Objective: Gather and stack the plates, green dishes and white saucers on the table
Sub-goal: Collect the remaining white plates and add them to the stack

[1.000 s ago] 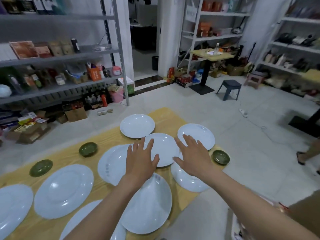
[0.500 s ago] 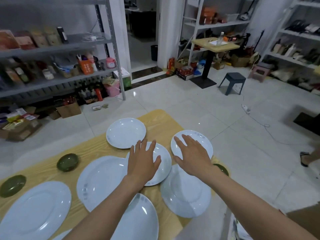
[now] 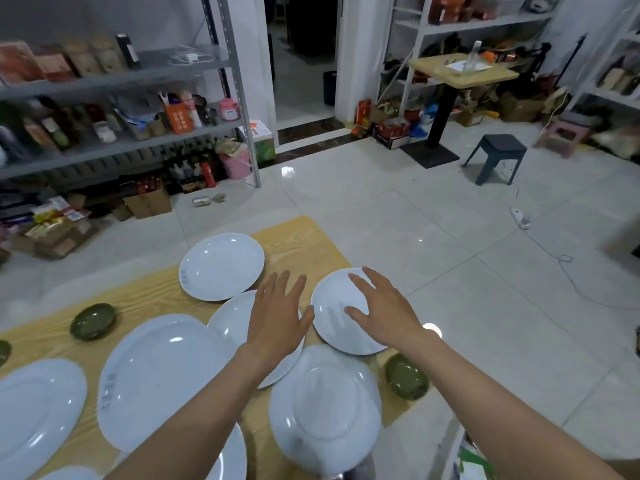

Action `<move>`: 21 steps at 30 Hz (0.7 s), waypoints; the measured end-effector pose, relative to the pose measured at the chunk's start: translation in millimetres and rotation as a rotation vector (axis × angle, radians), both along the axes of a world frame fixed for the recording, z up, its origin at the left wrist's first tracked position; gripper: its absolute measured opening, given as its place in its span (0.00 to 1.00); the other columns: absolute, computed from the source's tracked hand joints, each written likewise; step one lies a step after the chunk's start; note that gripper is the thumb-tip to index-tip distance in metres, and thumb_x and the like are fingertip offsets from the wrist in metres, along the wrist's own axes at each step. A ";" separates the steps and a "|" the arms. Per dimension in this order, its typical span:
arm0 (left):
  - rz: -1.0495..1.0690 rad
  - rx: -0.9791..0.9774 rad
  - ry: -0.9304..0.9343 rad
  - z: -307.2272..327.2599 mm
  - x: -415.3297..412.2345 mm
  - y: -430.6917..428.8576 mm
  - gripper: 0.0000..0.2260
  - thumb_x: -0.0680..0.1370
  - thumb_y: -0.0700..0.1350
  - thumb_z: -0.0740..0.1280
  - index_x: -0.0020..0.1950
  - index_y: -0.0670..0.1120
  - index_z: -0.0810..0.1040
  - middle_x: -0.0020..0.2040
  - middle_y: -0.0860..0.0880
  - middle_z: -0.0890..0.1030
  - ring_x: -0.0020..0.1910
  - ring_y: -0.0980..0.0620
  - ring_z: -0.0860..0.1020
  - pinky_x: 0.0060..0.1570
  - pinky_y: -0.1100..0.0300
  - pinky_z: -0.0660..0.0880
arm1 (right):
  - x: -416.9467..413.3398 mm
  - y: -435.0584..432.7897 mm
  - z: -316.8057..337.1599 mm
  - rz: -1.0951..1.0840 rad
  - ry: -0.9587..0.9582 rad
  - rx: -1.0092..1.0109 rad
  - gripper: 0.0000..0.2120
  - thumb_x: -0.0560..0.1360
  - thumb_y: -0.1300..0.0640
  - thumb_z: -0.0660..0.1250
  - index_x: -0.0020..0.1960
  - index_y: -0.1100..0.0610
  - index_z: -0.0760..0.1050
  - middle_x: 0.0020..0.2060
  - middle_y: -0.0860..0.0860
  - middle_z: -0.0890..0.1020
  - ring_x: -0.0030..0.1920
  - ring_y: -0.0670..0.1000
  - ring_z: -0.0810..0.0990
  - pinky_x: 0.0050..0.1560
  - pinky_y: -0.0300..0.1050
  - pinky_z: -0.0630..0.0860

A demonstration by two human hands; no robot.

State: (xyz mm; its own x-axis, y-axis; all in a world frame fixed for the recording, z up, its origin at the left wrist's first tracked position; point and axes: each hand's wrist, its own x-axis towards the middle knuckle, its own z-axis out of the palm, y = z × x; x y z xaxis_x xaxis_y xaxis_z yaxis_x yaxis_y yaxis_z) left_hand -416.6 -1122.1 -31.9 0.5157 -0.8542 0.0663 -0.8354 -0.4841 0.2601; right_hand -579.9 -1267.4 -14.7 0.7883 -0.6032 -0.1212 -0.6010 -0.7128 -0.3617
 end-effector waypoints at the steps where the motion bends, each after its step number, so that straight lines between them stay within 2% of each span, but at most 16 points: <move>1: 0.009 0.004 0.001 -0.9 -3.6 -6.4 0.27 0.81 0.58 0.59 0.79 0.51 0.61 0.79 0.44 0.61 0.78 0.43 0.57 0.74 0.49 0.54 | -4.2 -10.5 -4.8 0.003 0.005 0.020 0.32 0.81 0.42 0.61 0.80 0.48 0.54 0.81 0.49 0.51 0.79 0.51 0.51 0.75 0.47 0.56; 6: 0.041 0.036 0.027 -14.1 -19.8 -34.8 0.27 0.81 0.57 0.61 0.78 0.50 0.63 0.78 0.43 0.62 0.77 0.41 0.57 0.74 0.47 0.55 | -24.9 -52.5 -41.7 -0.051 0.007 0.136 0.31 0.80 0.43 0.63 0.79 0.47 0.57 0.81 0.48 0.49 0.79 0.51 0.50 0.72 0.49 0.62; 10: 0.087 0.050 0.053 -26.7 -32.1 -50.7 0.27 0.80 0.56 0.61 0.79 0.51 0.62 0.79 0.44 0.61 0.78 0.42 0.56 0.74 0.48 0.54 | -39.8 -83.1 -77.9 -0.176 -0.017 0.305 0.28 0.79 0.47 0.66 0.76 0.47 0.63 0.81 0.50 0.45 0.80 0.52 0.47 0.73 0.50 0.61; 13: 0.114 0.053 0.082 -31.5 -38.8 -55.6 0.27 0.81 0.55 0.61 0.79 0.51 0.61 0.79 0.44 0.60 0.78 0.43 0.55 0.74 0.49 0.54 | -47.3 -101.3 -101.2 -0.338 -0.059 0.465 0.24 0.77 0.51 0.70 0.71 0.49 0.70 0.79 0.56 0.53 0.78 0.56 0.54 0.72 0.50 0.62; 17: 0.170 0.034 0.087 -32.1 -42.0 -56.4 0.26 0.81 0.53 0.63 0.78 0.49 0.64 0.79 0.43 0.61 0.78 0.41 0.57 0.74 0.48 0.55 | -48.7 -112.5 -123.8 -0.466 -0.129 0.635 0.21 0.75 0.56 0.74 0.66 0.54 0.75 0.69 0.57 0.68 0.67 0.59 0.71 0.68 0.54 0.72; 21: 0.216 0.064 0.073 -34.6 -46.3 -52.0 0.26 0.81 0.54 0.63 0.78 0.51 0.63 0.79 0.44 0.61 0.78 0.42 0.56 0.74 0.47 0.56 | -48.1 -108.3 -135.7 -0.525 -0.164 0.748 0.17 0.74 0.59 0.74 0.61 0.53 0.77 0.63 0.56 0.76 0.60 0.57 0.76 0.62 0.52 0.77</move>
